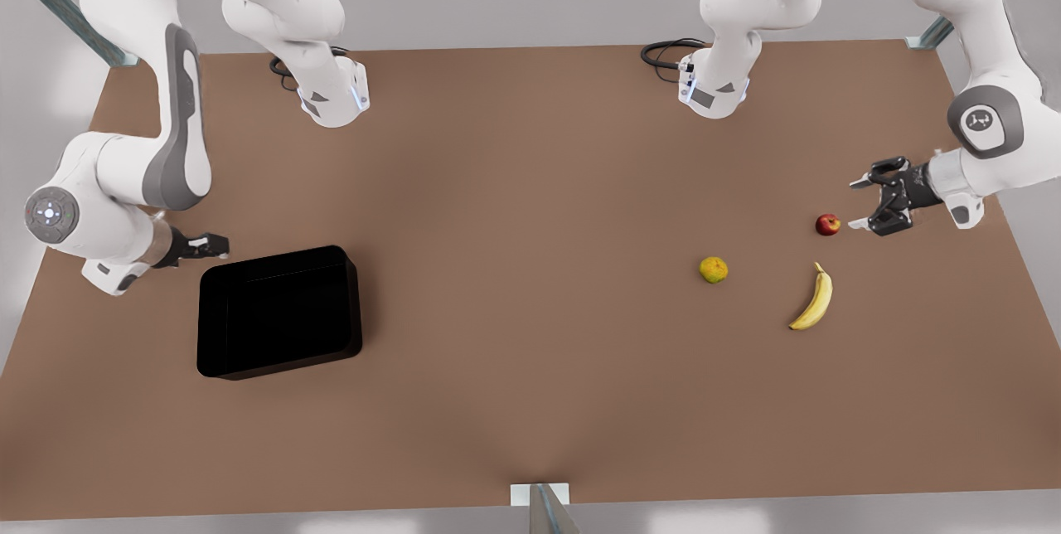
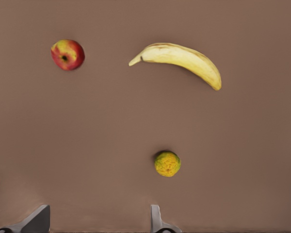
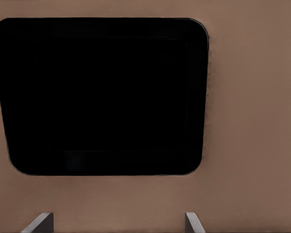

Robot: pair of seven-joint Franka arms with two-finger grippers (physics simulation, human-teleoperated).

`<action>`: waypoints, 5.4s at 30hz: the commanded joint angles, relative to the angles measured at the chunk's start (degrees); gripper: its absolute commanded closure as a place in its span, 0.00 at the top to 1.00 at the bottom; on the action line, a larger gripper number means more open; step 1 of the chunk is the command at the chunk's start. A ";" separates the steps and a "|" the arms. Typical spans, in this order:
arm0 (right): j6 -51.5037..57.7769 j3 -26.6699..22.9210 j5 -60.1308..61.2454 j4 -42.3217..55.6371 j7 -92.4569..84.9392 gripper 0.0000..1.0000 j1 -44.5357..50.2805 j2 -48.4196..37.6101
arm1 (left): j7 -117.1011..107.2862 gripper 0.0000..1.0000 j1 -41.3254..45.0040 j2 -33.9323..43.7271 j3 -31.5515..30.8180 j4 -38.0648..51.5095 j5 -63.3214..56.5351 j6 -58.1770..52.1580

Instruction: Place the storage box in the middle with the right arm, and place the apple in the storage box with the left arm

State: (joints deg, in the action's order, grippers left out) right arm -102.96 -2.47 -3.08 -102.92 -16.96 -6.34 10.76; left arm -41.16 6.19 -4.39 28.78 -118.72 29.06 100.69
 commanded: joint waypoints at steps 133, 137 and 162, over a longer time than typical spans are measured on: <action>-12.70 5.99 8.00 14.94 8.70 0.21 7.03 28.44 | -28.53 0.21 -10.59 -25.76 -47.85 28.37 -21.85 6.54; -6.29 5.81 6.24 18.89 16.87 0.21 15.74 27.83 | -28.53 0.21 -10.59 -25.94 -47.85 28.37 -21.85 7.33; 0.66 9.94 10.46 38.76 48.25 1.00 31.03 36.09 | -38.72 0.21 0.31 -37.53 -47.77 41.46 -27.39 20.68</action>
State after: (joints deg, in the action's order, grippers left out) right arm -101.36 7.60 8.13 -64.16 31.20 23.93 46.05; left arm -79.83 6.91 -42.43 -19.03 -77.45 19.59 125.23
